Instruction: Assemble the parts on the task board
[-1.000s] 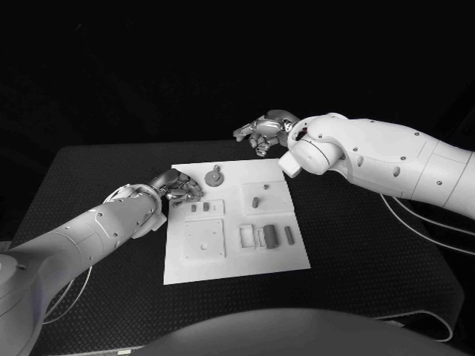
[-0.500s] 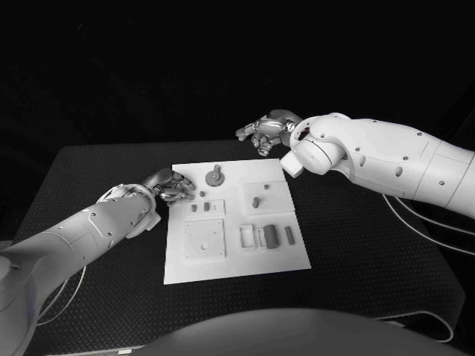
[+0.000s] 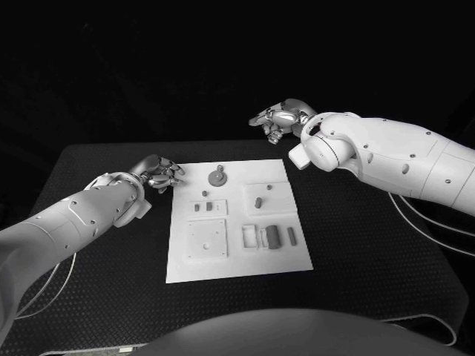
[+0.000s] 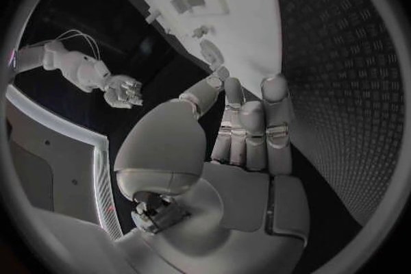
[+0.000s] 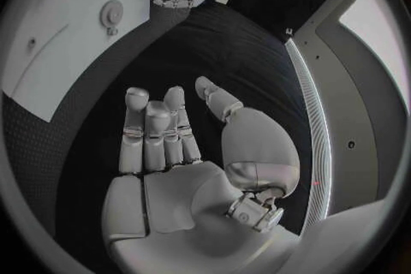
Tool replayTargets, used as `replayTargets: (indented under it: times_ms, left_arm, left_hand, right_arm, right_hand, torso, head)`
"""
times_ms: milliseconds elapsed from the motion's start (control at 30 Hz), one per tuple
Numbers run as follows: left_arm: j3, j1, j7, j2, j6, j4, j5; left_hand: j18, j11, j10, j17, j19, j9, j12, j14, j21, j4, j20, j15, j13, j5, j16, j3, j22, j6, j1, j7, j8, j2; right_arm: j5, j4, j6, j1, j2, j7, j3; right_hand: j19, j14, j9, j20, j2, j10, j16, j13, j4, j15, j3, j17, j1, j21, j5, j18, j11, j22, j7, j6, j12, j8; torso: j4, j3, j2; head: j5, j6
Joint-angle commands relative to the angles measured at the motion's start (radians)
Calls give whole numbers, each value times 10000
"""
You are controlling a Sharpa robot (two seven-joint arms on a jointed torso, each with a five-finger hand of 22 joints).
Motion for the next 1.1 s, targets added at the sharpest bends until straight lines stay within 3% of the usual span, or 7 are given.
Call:
replayTargets:
  times_ms: [33,233,333,533,667,833,1100]
  left_arm:
    - [216,151,82,-281,23,381,952]
    - [458,725,-135,-1211,387,1537,2003]
    - [515,1017,-552,-1736,992,2323,2495]
    - [532,1253,-770,-2644,1140,3782,2545]
    - [540,1322,-775,-3089,1019,4638,2650]
    - [539,1392,-683,-3565,886,5632,3001]
    - [534,1399,-636,-3720,759,6295,3324]
  left_hand:
    - [487,144,-144,-300,-433,-34,-650,-430,-430,10,118,120,-401,43,-663,147,-192,198,-79,177,61,32]
    - [375,425,-87,-1118,-974,-94,-2192,-890,-1348,20,416,427,-1298,29,-2560,390,-775,37,-349,393,79,26]
    - [182,745,-295,-1700,-1708,-86,-3196,-1361,-2427,41,779,845,-1823,54,-4063,631,-1581,-161,-643,530,82,63]
    - [206,1220,-460,-2128,-2147,-19,-4984,-1505,-3795,-3,1379,1444,-2774,68,-6150,493,-2844,-557,-970,699,140,50]
    - [79,1394,-919,-2334,-2988,-19,-5683,-2348,-4532,-4,1814,1907,-3170,62,-7171,406,-3330,-713,-999,723,135,-50]
    - [316,1501,-1271,-2697,-3621,-16,-6488,-3442,-5210,-4,2472,2536,-3816,68,-8613,345,-4380,-942,-888,743,156,-133]
    - [471,1549,-927,-2593,-3341,4,-6577,-3106,-5139,12,2516,2564,-4040,55,-8749,280,-4734,-866,-796,832,268,-89]
  right_arm:
    - [-545,-361,84,2,78,1552,6]
    - [-2360,-1053,421,1,155,2334,2]
    - [-3344,-1354,558,-1,143,2525,-17]
    - [-5395,-1423,443,-69,-13,2489,-68]
    - [-6789,-1365,570,-108,-139,2178,-142]
    - [-8656,-1044,1299,-129,-290,1544,-431]
    - [-10025,-566,2172,-139,-378,739,-997]
  right_hand:
    - [1,-1,39,-27,115,-107,-34,-286,-54,37,70,-24,556,-6,-9,149,-13,122,180,-251,-341,-47]
    - [61,145,33,-77,191,-242,-44,-1450,-105,179,86,-61,1430,73,12,149,157,157,329,-573,-1828,-189]
    - [71,193,-10,-72,120,-200,-47,-2234,-97,282,53,-72,1679,92,18,149,266,158,436,-640,-2866,-229]
    - [178,353,-85,-93,-47,105,-5,-3363,-107,389,-56,-80,1985,158,18,149,401,153,543,-628,-4481,-214]
    - [256,455,-129,-119,-189,250,14,-3806,-100,452,-137,-92,2079,181,20,149,459,139,565,-605,-5205,-188]
    - [281,487,-156,-117,-366,351,-8,-4159,-87,523,-189,-116,2061,156,22,149,523,117,557,-527,-5789,-128]
    - [284,514,-187,-90,-512,682,-47,-4357,-69,507,-211,-154,2013,108,20,149,510,95,511,-398,-6118,-48]
  torso:
    - [48,34,-87]
    - [114,105,-255]
    - [218,142,-378]
    - [341,213,-583]
    - [414,240,-682]
    - [468,280,-770]
    - [482,295,-849]
  head:
    - [37,2]
    - [85,2]
    - [17,2]
    - [-49,2]
    - [2,2]
    - [27,2]
    - [56,2]
